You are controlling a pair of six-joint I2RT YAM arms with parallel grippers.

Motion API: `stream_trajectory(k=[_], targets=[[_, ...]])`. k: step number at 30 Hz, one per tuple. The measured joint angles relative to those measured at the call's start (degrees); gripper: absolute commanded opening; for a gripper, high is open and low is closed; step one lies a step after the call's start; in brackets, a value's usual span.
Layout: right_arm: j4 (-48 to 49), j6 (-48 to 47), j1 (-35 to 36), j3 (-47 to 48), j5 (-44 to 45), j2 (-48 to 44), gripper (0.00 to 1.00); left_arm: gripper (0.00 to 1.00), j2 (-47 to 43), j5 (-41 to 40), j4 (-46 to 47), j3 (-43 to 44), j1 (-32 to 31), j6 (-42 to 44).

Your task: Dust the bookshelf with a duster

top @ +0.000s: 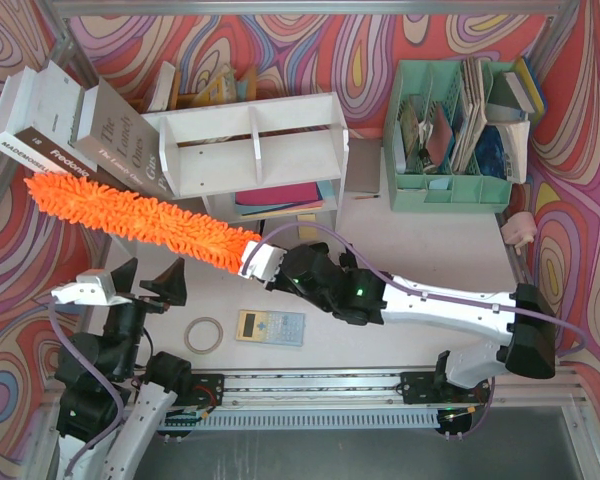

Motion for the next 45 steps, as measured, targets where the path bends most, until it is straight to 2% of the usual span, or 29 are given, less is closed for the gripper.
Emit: stream_trajectory(k=[8,45], targets=[[1.1,-0.4,0.0,3.1,0.6,0.5,0.0,0.98,-0.2,-1.8,0.8,0.0,0.1,-1.2],[-0.3,3.2,-0.3,1.7,-2.7,2.3,0.0,0.98,-0.7,0.0,-0.2,-1.6,0.8,-8.2]])
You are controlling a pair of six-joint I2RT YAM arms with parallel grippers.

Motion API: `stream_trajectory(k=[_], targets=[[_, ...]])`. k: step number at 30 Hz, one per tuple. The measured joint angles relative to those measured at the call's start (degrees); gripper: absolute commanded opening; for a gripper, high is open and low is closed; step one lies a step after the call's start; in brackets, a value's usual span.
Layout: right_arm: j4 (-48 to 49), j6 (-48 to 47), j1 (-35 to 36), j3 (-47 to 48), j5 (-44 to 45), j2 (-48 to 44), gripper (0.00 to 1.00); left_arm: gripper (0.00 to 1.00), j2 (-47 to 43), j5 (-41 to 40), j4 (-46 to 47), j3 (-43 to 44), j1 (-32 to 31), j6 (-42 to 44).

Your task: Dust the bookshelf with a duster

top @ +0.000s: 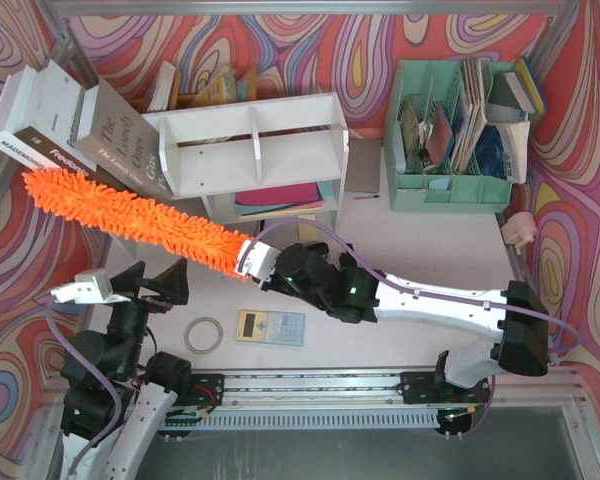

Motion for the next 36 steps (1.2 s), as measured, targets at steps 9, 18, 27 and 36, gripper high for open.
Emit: stream_trajectory(k=[9,18,27,36], targets=[[-1.0,-2.0,0.0,5.0,0.1,0.0,0.0,0.98,0.0,0.0,0.0,0.0,0.1,0.0],[-0.2,-1.3,0.0,3.8,0.0,-0.1,0.0,0.98,0.0,-0.2,-0.1,0.0,0.2,-0.1],[-2.8,0.6,0.0,-4.3,0.0,0.1,0.0,0.98,0.1,-0.2,-0.2,0.0,0.3,-0.1],[-3.1,0.0,0.0,-0.2,-0.4,-0.1,0.0,0.98,0.2,-0.4,-0.2,-0.1,0.5,-0.1]])
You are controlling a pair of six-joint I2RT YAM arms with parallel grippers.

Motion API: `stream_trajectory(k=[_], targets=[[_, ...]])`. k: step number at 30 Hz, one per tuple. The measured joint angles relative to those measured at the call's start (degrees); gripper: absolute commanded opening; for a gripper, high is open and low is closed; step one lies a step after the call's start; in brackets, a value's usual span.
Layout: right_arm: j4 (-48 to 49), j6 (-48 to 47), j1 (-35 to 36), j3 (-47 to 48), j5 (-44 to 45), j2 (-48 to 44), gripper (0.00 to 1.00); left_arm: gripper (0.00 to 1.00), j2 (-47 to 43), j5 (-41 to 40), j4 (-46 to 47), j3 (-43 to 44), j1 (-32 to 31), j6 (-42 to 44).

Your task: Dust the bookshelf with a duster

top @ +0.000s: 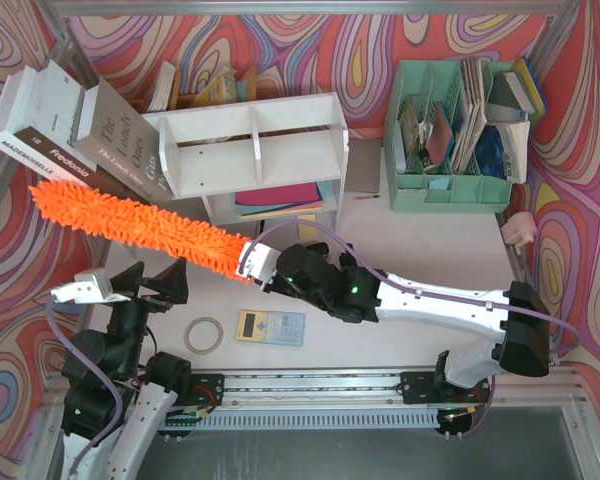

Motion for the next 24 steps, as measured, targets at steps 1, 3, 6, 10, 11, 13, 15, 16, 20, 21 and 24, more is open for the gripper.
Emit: stream_trajectory(k=[1,3,6,10,11,13,15,16,20,21,24], targets=[[0.0,0.0,0.0,0.6,-0.1,-0.2,0.0,0.98,0.0,-0.1,0.0,0.0,0.0,0.0],[0.2,0.0,0.0,1.2,-0.3,-0.9,0.0,0.98,0.0,-0.1,0.0,0.0,0.1,0.0],[0.3,0.3,0.0,1.2,-0.6,-1.6,0.0,0.98,0.0,-0.3,0.0,0.0,0.2,0.0],[0.3,1.3,0.0,0.2,-1.1,-1.6,0.0,0.98,0.0,-0.3,0.0,0.0,0.3,0.0],[0.3,1.7,0.0,-0.6,-1.2,-1.6,0.0,0.98,0.0,-0.4,0.0,0.0,0.4,0.0],[0.2,2.4,0.0,-2.4,-1.4,-1.6,0.0,0.98,0.1,-0.5,0.0,0.0,0.4,-0.2],[-0.2,3.2,0.1,-4.0,-1.5,-1.6,0.0,0.98,0.3,-0.5,0.0,0.0,0.5,-0.2],[-0.6,3.4,0.1,-4.3,-1.5,-1.6,0.0,0.98,0.4,-0.6,-0.1,0.0,0.6,-0.2],[-1.4,3.6,0.1,-4.3,-1.3,-1.5,0.0,0.98,0.6,-0.7,-0.1,0.0,0.7,-0.4],[-1.4,3.5,0.2,-3.9,-1.2,-1.5,0.0,0.98,0.7,-0.7,-0.1,0.0,0.7,-0.4],[-1.5,2.9,0.5,-1.9,-1.0,-1.6,0.0,0.98,0.9,-0.8,-0.2,0.0,0.7,-0.4]])
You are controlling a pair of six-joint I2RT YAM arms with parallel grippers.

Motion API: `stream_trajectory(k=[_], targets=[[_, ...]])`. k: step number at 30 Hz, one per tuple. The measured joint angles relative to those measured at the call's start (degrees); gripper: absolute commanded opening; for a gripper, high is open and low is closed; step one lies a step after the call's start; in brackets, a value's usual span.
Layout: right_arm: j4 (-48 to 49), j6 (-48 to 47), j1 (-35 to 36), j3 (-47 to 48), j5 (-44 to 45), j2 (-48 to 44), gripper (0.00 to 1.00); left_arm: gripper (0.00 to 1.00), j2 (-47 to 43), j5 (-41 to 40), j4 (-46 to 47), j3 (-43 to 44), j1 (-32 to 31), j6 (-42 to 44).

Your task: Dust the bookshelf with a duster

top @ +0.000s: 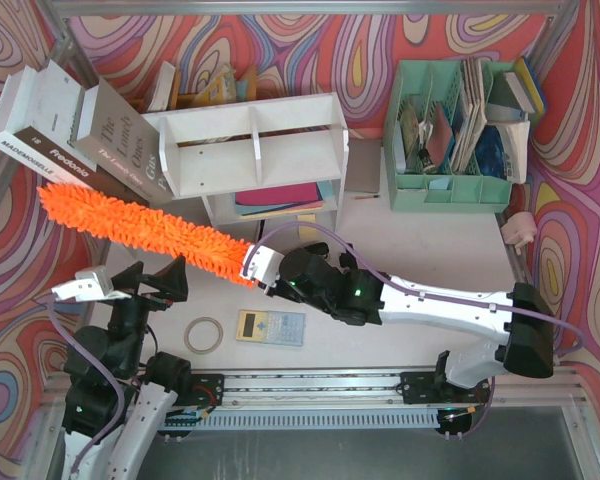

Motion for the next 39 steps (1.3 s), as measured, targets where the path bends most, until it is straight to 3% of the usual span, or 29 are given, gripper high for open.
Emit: stream_trajectory(k=[11,26,39], targets=[[1.5,-0.6,0.3,3.2,0.6,-2.9,0.0,0.98,0.1,-0.4,0.0,0.0,0.1,-0.4],[0.1,2.1,0.9,-4.0,1.6,-0.9,0.0,0.98,0.6,-0.4,0.0,0.0,0.5,-0.4],[1.9,-1.5,1.6,6.4,2.1,-1.3,0.0,0.98,0.6,-0.5,0.0,0.0,0.6,-0.4]])
